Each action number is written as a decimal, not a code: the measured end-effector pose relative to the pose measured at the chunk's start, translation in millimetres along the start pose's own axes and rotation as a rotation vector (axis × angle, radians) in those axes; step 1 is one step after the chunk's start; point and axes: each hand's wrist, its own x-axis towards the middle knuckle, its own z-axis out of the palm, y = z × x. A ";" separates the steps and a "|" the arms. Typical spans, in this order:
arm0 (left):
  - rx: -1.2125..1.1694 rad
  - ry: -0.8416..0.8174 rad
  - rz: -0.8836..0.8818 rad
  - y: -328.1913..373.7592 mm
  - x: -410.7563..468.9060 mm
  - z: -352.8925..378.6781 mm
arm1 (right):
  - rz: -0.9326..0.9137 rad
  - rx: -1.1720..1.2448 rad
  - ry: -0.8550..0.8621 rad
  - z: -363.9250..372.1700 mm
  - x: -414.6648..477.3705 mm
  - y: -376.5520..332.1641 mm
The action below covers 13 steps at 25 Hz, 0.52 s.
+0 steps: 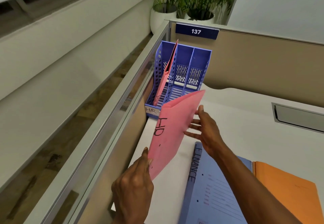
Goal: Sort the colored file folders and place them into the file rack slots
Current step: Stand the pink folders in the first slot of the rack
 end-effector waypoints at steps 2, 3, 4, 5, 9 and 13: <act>-0.019 0.022 -0.004 -3.3 7.9 -3.9 | -0.035 -0.033 -0.025 12.7 7.8 -31.7; -0.030 0.036 -0.006 -3.6 13.5 -6.3 | -0.051 -0.040 -0.043 19.4 12.1 -47.8; -0.034 0.052 -0.007 -2.7 20.3 -8.8 | -0.069 -0.050 -0.062 26.3 17.1 -63.7; -0.036 0.067 -0.005 -0.6 28.0 -10.3 | -0.089 -0.063 -0.082 33.4 22.4 -78.6; -0.065 0.118 -0.002 13.8 67.4 -10.5 | -0.145 -0.094 -0.109 58.1 41.8 -126.4; -0.105 0.162 0.003 24.5 106.7 -5.3 | -0.190 -0.074 -0.099 75.5 61.6 -161.6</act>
